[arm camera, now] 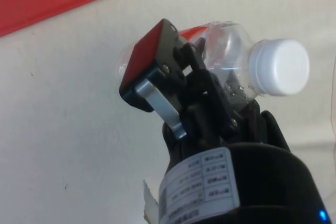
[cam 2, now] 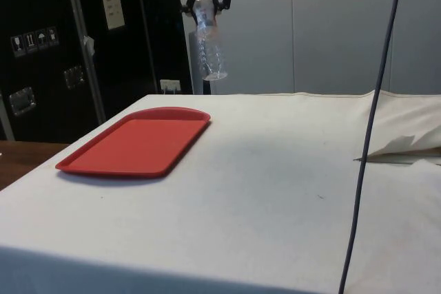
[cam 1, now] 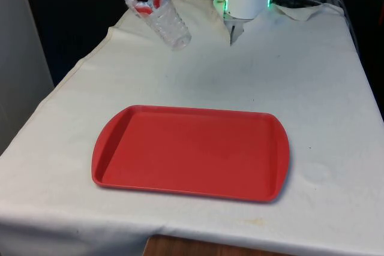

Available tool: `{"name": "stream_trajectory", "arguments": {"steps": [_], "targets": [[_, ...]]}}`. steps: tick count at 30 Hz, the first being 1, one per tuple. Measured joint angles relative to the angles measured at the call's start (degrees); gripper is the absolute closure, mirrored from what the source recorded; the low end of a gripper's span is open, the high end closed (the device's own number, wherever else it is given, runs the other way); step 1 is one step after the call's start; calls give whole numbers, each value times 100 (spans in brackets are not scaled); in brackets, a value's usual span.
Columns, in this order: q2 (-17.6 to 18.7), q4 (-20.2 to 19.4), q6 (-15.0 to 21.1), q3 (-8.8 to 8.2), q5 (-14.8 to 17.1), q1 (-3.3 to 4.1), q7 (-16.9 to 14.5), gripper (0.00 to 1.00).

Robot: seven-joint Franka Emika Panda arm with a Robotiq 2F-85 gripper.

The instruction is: Place the bottle upright on the tray.

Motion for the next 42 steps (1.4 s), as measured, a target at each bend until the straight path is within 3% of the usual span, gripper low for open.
{"name": "stream_trajectory", "arguments": {"steps": [22, 42], "targets": [[115, -52, 642, 11, 6, 0, -613, 67], [418, 103, 894, 52, 52, 0, -1169, 67]]}}
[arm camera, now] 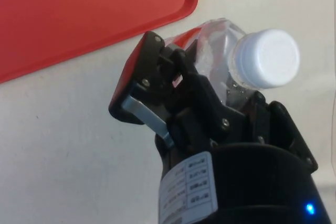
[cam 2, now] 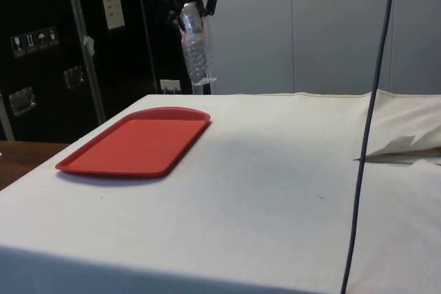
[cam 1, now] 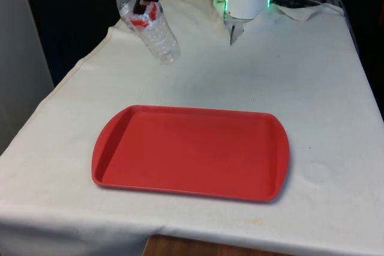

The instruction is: Place the bottle upright on the tray.

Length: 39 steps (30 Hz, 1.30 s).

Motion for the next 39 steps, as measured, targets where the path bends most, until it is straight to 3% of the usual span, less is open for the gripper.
{"name": "stream_trajectory", "arguments": {"steps": [39], "targets": [[464, -23, 980, 40, 6, 0, -1255, 67]]}}
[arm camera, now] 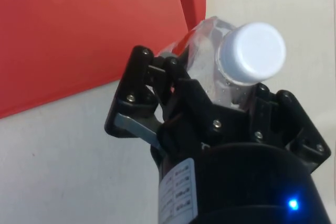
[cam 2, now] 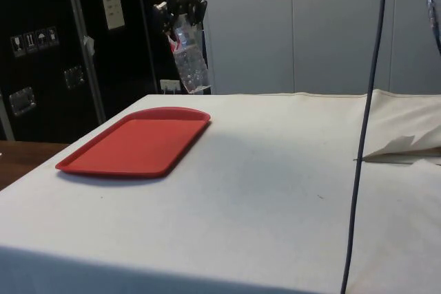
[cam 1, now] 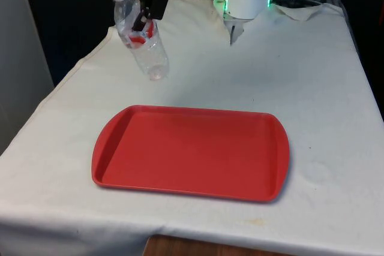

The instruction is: Place the bottle upright on the tray.

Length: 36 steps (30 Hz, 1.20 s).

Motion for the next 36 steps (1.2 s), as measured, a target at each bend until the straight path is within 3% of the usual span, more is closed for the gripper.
{"name": "stream_trajectory", "arguments": {"steps": [36], "targets": [[315, -223, 1644, 23, 0, -6, -602, 67]]}}
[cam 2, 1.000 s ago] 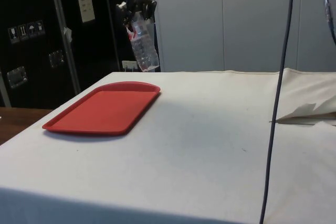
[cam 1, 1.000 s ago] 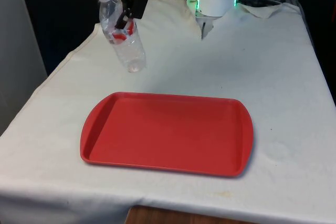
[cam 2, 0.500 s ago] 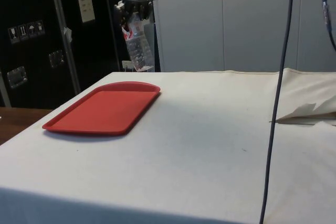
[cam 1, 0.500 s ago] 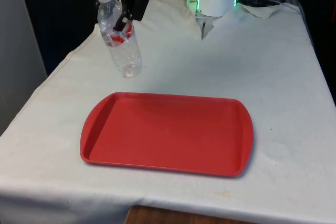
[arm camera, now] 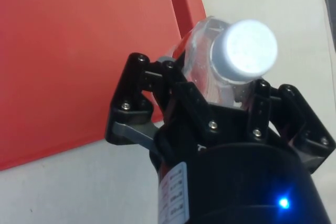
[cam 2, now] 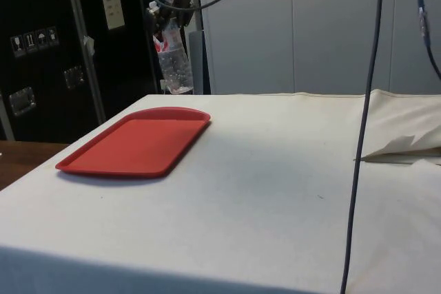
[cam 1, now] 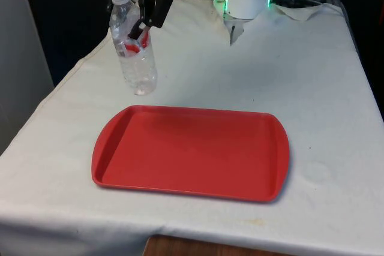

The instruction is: Place the bottle upright on the tray.

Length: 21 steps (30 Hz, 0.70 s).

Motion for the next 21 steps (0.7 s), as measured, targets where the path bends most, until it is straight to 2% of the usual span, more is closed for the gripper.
{"name": "stream_trajectory", "arguments": {"steps": [4, 21], "targets": [[34, -6, 126, 0, 0, 0, -40, 67], [378, 0, 1054, 52, 0, 0, -69, 67]]}}
